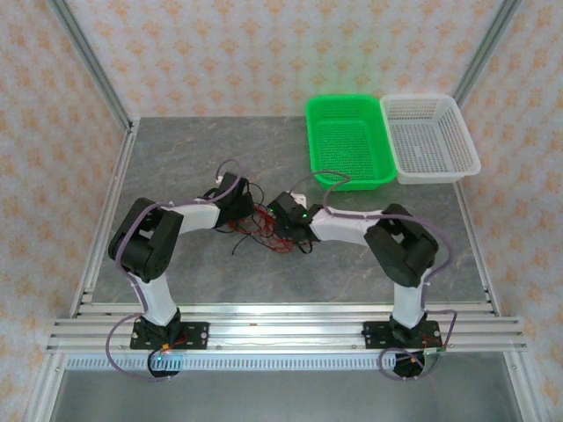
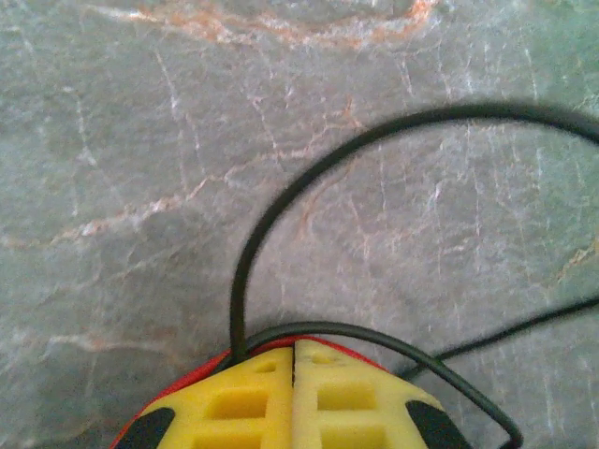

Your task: Untangle the cables

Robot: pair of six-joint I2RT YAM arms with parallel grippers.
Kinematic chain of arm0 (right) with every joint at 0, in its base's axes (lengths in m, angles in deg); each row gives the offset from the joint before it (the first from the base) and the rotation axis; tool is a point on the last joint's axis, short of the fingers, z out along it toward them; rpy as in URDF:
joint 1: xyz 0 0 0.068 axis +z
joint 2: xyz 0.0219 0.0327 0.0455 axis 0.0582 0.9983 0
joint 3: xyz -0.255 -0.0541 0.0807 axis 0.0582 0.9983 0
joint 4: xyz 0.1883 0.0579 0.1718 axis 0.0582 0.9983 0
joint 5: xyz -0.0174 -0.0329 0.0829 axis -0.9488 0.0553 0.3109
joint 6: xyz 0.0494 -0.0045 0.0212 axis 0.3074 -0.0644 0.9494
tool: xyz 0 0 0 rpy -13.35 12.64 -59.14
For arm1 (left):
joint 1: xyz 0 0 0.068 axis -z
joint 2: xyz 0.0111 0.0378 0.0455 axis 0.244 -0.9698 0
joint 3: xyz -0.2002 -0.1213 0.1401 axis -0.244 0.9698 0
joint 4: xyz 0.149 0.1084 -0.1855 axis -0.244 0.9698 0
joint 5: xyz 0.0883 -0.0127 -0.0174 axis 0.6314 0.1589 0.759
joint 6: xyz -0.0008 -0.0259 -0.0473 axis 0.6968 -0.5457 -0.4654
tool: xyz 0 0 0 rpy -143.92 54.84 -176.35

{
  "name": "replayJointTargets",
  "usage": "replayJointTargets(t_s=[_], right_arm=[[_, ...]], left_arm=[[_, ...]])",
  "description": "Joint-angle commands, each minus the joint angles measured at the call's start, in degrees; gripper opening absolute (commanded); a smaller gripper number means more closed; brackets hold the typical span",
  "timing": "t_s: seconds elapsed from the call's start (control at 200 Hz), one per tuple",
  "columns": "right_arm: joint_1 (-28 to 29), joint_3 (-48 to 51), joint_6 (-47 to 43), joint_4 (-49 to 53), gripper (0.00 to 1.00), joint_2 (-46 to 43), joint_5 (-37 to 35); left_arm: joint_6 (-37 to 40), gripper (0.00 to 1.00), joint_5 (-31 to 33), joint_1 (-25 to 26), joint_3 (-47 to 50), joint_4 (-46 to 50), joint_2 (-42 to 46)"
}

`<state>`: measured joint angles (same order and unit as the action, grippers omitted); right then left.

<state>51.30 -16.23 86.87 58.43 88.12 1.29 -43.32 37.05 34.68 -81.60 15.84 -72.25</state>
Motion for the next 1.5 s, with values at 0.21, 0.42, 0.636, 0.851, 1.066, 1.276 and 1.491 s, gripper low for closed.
replayJointTargets(t_s=[0.21,0.42,0.636,0.851,1.066,1.276,1.491], right_arm=[[-2.5,17.0,2.0,8.4,0.35,-12.3,-12.4],[-7.3,21.2,0.6,7.8,0.35,-16.9,-13.9],[-7.5,17.5,-1.7,8.5,0.36,-24.4,-7.1],[-6.9,12.3,-0.5,7.0,0.37,-31.6,2.5],[-3.9,5.3,0.9,5.8,0.4,-30.3,6.0],[-3.1,2.5,7.4,-3.4,0.4,-23.1,11.4],[-3.0,1.7,21.4,-16.8,0.4,-12.3,18.2]], left_arm=[[-2.4,0.0,4.5,-4.1,5.9,-1.7,-6.4],[-2.1,0.02,5.6,-5.9,7.3,-0.6,-1.4],[0.9,0.29,-2.8,-5.6,6.1,0.8,8.5],[5.4,0.49,-2.9,-3.7,-1.0,10.2,21.0],[6.2,0.56,-1.6,-3.4,-4.5,15.4,32.2],[6.7,0.56,1.1,-3.4,-3.2,17.2,41.9],[5.5,0.68,-1.6,-3.8,3.9,12.2,48.7]])
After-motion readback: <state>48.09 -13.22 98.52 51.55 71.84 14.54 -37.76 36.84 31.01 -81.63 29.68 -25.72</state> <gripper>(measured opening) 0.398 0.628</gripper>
